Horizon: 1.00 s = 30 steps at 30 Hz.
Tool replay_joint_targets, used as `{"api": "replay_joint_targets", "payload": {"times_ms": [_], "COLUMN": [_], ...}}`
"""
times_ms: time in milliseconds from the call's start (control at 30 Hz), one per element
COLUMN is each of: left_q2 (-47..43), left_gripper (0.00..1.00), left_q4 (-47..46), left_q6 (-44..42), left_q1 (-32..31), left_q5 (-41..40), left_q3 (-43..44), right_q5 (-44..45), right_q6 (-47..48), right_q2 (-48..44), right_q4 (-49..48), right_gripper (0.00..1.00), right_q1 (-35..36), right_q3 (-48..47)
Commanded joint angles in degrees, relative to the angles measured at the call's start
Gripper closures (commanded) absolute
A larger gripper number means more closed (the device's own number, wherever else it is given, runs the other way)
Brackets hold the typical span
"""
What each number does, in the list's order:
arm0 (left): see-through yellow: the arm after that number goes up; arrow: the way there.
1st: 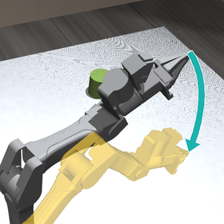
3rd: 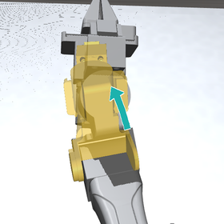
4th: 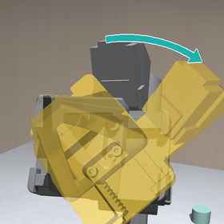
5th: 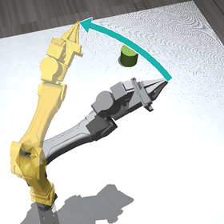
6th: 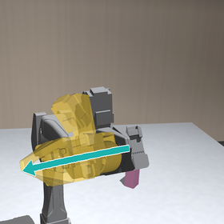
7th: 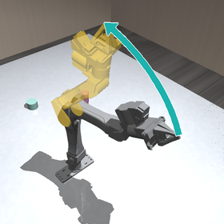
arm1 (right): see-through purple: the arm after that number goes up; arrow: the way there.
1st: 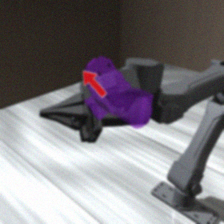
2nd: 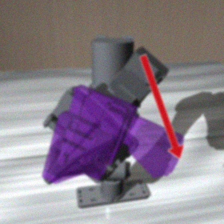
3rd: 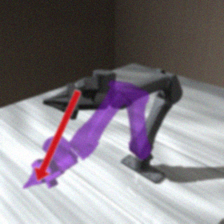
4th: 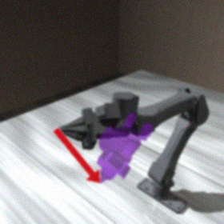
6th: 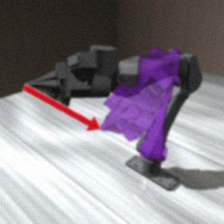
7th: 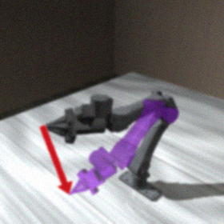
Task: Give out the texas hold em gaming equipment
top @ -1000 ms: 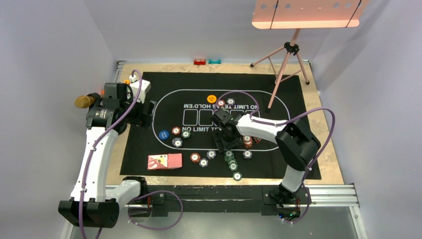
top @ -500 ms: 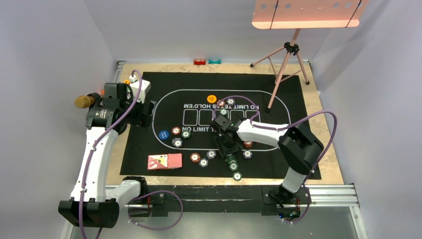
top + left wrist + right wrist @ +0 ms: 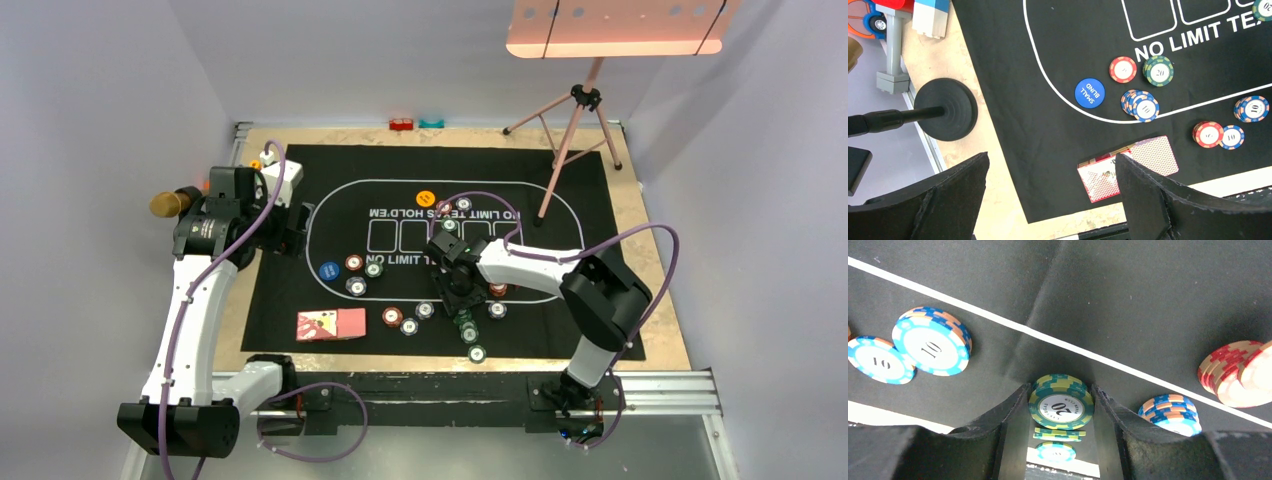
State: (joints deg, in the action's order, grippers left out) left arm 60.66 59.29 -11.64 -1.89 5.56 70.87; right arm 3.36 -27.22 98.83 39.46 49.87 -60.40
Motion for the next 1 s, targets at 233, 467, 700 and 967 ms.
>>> {"api": "replay_joint_targets", "payload": {"times_ms": [233,467,700,967], "left_q2": [-0.35,-0.23,-0.26,-0.53], "left_gripper": [0.00,0.00,0.00,0.00], "left_q4": [-0.53,-1.05,-1.43,-2.11], "left_q6": [-1.36,-1.97,-2.37,-2.78], "left_q1": [0.48,0.48,0.46,0.44], "left_q5": [0.19,0.39,1.24,2.02], "left_q3": [1.34,0.20,-0.43,-1.26], "right_q5": [2.46,2.37,3.19,2.79], "right_q6": [-3.09,-4.41,-9.30,-16.46], "right_q2": [-11.28,-18.40,-25.04,-26.17], "right_q4": [5.27,5.73,5.54,3.47], "right_gripper": [0.76,0.82,0.83,0.80], "right_q1": [-1.73,-12.29,-21.25,-26.08], "right_q3": [-3.02,4.21,13.45,19.58]}}
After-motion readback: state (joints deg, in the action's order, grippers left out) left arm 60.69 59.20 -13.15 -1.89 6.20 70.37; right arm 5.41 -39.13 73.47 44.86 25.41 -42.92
